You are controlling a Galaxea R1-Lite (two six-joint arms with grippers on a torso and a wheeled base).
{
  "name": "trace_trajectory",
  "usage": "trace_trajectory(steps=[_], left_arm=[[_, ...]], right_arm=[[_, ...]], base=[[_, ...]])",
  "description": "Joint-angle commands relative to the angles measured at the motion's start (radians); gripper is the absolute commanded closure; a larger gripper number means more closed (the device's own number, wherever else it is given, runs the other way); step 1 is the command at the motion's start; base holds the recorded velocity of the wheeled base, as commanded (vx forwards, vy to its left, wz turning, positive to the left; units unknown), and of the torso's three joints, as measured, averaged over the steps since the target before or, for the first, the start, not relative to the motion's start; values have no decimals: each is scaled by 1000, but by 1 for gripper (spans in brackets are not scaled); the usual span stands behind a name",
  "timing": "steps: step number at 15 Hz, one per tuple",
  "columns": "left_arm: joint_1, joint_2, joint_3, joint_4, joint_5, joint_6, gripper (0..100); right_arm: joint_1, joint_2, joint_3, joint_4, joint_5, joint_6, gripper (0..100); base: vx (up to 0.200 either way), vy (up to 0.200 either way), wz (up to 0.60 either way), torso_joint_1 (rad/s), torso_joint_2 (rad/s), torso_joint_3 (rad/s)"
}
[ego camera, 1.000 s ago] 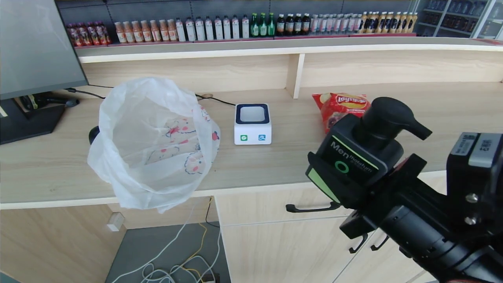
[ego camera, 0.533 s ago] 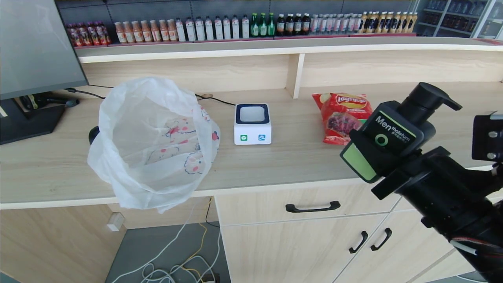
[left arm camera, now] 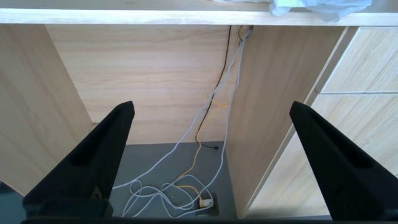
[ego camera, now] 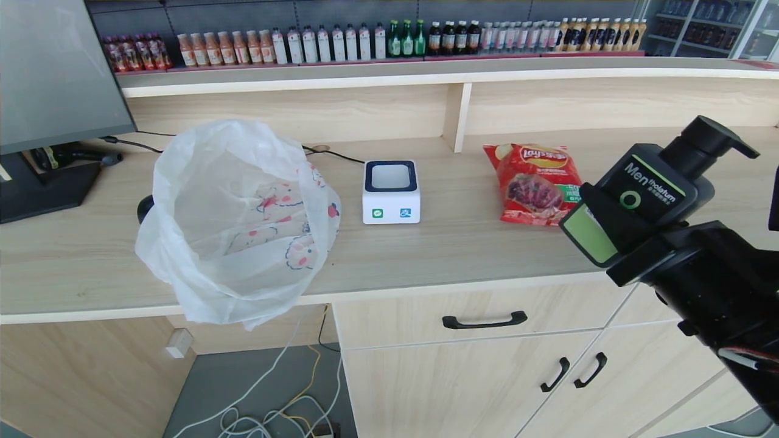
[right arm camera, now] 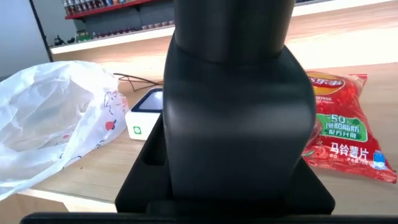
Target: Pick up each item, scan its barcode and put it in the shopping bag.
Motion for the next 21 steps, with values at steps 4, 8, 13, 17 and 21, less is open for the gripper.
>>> trace_trajectory(steps=[4,8,13,17,21], left_arm=[[0,0,0,0,2,-10,0],[0,0,0,-2,2,-17,0],[0,0,0,-2,2,-14,0],[0,0,0,-2,2,-14,0],[0,0,0,-2,2,-14,0]], right_arm=[[-1,-25,11,-1,4,3,100],[-1,-32,10,-1,5,3,100],[-2,-39,-2,-1,7,5,100],[-1,-55,4,-1,33,-1,100],[3,-55,-36,-1,33,-7,100]], base=[[0,200,0,4,5,1],[0,200,0,4,2,4],[0,120,0,0,-1,3],[0,0,0,0,0,0],[0,0,0,0,0,0]])
